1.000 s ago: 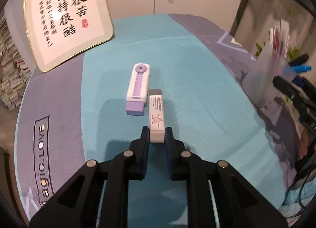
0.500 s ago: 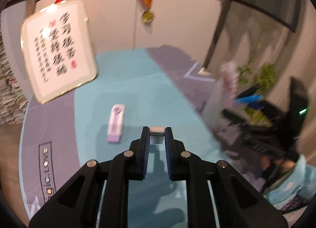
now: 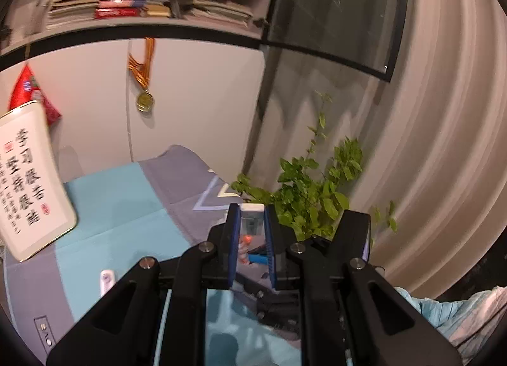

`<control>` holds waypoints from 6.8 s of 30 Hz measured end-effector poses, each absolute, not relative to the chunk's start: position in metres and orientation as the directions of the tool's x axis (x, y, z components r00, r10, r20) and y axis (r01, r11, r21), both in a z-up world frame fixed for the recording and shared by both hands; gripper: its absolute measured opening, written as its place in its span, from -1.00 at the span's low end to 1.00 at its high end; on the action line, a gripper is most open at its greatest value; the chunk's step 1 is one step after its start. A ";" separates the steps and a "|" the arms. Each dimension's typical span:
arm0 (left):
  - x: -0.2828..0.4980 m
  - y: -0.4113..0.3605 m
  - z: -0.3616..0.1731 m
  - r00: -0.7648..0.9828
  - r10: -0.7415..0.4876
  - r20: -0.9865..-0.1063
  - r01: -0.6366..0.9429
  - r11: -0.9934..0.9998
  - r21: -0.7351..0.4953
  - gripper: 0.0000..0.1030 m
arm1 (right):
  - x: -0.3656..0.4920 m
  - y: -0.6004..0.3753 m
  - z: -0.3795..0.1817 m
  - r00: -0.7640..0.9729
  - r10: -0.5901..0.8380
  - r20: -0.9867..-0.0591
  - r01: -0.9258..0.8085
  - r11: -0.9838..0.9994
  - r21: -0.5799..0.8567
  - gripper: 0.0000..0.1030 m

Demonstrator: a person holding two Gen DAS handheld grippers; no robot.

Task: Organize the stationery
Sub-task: 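Carry the white eraser over the cup and release it with the left tool, then grasp the white-and-purple correction tape with the left tool, then carry the correction tape over the cup and release it with the left tool, then lower the filled cup onto the mat with the right tool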

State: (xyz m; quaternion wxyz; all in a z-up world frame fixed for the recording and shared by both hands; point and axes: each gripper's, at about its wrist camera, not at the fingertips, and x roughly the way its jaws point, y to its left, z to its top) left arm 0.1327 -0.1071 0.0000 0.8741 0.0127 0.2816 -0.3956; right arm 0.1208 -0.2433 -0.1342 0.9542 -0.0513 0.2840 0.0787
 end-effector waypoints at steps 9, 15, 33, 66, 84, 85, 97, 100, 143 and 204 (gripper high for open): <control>0.154 -0.143 -0.019 0.494 -0.636 -0.593 0.700 0.695 -0.163 -0.74 | 0.120 -0.244 -0.134 0.826 0.127 -0.548 -0.182 0.982 -0.046 0.36; 0.163 -0.152 -0.028 0.476 -0.619 -0.624 0.693 0.702 -0.167 -0.74 | 0.120 -0.244 -0.134 0.826 0.126 -0.549 -0.181 0.982 -0.047 0.36; 0.166 -0.147 -0.031 0.469 -0.609 -0.639 0.674 0.715 -0.186 -0.50 | 0.120 -0.244 -0.134 0.826 0.126 -0.549 -0.181 0.982 -0.047 0.36; 0.195 -0.003 -0.132 0.625 -0.232 -0.746 0.348 0.937 0.000 0.27 | 0.119 -0.243 -0.132 0.827 0.105 -0.552 -0.172 0.983 -0.071 0.36; 0.252 -0.019 -0.156 0.548 -0.235 -0.802 0.350 0.936 -0.036 -0.22 | 0.120 -0.243 -0.134 0.822 0.111 -0.559 -0.176 0.982 -0.064 0.36; 0.253 -0.021 -0.157 0.546 -0.235 -0.804 0.351 0.936 -0.035 -0.22 | 0.120 -0.243 -0.134 0.822 0.111 -0.558 -0.176 0.982 -0.064 0.36; 0.220 -0.021 -0.111 0.631 -0.310 -0.711 0.384 0.921 -0.061 -0.55 | 0.121 -0.243 -0.136 0.819 0.108 -0.563 -0.175 0.982 -0.066 0.36; 0.200 -0.026 -0.091 0.658 -0.342 -0.671 0.420 0.906 -0.050 -0.55 | 0.121 -0.243 -0.136 0.820 0.108 -0.562 -0.175 0.982 -0.066 0.36; 0.166 -0.169 -0.027 0.490 -0.619 -0.614 0.692 0.705 -0.158 -0.55 | 0.120 -0.246 -0.134 0.822 0.116 -0.557 -0.180 0.982 -0.060 0.36; 0.093 -0.003 -0.060 0.709 -0.422 -0.565 0.402 0.900 -0.168 0.32 | 0.121 -0.234 -0.134 0.814 0.010 -0.580 -0.107 0.985 -0.133 0.55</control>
